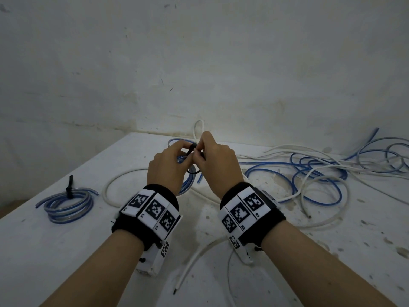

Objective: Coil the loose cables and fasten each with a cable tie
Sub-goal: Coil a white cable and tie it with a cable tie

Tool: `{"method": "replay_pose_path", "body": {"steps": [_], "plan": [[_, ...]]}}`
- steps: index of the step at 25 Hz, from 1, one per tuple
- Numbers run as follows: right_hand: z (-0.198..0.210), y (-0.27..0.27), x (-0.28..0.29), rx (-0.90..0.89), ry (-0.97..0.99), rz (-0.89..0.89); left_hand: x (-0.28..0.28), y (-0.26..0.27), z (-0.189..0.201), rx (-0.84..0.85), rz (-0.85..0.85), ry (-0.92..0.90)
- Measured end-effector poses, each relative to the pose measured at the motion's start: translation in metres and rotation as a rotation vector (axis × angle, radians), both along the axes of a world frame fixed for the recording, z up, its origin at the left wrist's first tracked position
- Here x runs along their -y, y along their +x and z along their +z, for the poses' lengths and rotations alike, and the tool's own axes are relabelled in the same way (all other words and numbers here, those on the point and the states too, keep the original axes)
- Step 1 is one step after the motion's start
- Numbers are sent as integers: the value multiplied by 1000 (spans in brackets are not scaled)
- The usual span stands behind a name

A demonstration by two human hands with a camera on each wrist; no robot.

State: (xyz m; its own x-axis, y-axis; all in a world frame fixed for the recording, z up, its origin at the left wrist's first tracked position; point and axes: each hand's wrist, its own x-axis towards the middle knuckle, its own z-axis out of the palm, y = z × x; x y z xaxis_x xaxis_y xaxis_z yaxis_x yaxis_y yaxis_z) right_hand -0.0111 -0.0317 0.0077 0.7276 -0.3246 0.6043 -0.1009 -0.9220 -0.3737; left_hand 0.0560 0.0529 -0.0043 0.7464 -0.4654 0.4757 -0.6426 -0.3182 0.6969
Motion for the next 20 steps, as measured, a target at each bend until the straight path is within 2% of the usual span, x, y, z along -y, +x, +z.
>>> {"method": "replay_pose_path", "body": {"steps": [4, 7, 12, 15, 20], "plan": [[-1, -2, 2, 57, 4, 8, 0, -2, 1, 60, 23, 25], [-3, -1, 0, 147, 36, 101, -1, 2, 2, -41, 47, -57], [0, -1, -2, 79, 85, 114, -6, 0, 5, 14, 13, -31], [11, 0, 6, 90, 209, 102, -5, -1, 4, 59, -33, 10], [16, -3, -4, 135, 500, 218, -4, 4, 2, -24, 17, -123]]}}
